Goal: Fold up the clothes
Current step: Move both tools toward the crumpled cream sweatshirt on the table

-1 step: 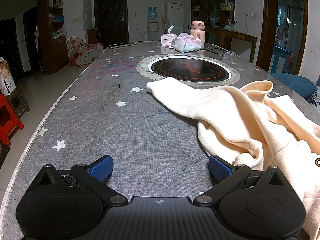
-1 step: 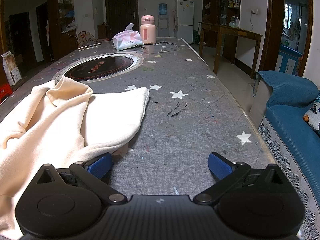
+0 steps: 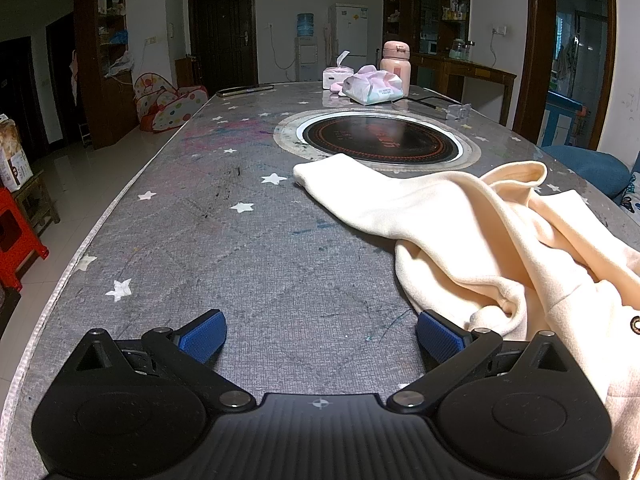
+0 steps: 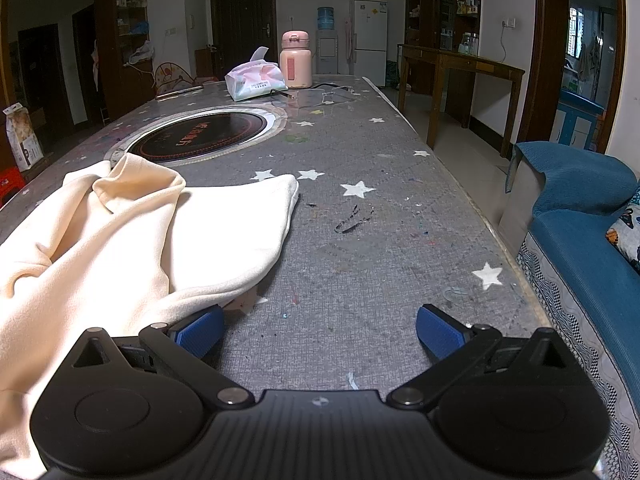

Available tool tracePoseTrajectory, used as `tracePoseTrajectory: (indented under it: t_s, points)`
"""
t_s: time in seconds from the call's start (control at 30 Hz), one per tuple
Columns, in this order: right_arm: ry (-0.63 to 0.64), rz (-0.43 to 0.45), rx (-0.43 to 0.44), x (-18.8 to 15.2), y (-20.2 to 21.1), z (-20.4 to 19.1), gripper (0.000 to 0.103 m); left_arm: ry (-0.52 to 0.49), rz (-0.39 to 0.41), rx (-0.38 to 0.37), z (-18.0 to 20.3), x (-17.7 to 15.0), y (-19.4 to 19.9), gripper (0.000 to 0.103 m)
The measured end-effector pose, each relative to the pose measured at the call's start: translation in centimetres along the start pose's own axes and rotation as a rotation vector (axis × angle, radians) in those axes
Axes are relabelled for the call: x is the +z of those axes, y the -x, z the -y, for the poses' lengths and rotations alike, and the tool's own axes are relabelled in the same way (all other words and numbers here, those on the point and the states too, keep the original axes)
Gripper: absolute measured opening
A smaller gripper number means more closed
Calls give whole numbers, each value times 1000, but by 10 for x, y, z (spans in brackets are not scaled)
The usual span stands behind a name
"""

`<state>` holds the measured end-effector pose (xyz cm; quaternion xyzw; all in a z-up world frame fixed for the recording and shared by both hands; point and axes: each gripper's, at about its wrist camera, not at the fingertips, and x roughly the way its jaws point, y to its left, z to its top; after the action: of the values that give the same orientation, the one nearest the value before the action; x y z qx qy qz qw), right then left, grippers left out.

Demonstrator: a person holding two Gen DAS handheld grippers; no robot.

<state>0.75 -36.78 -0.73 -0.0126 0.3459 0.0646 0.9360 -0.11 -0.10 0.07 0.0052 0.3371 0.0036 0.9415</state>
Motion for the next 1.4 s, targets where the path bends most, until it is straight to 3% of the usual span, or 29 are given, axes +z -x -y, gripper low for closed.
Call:
tracePoseTrajectory:
  t_s: [0.3, 0.83, 1.4]
  points:
    - [8, -3, -3, 1, 2, 0, 103, 23, -15, 27, 5, -1, 6, 103]
    - [4, -14, 36, -16, 30, -8, 103, 73, -117, 110, 21, -7, 33, 103]
    - [3, 13, 96, -27, 62, -25, 103, 135, -123, 114, 36, -11, 69, 103]
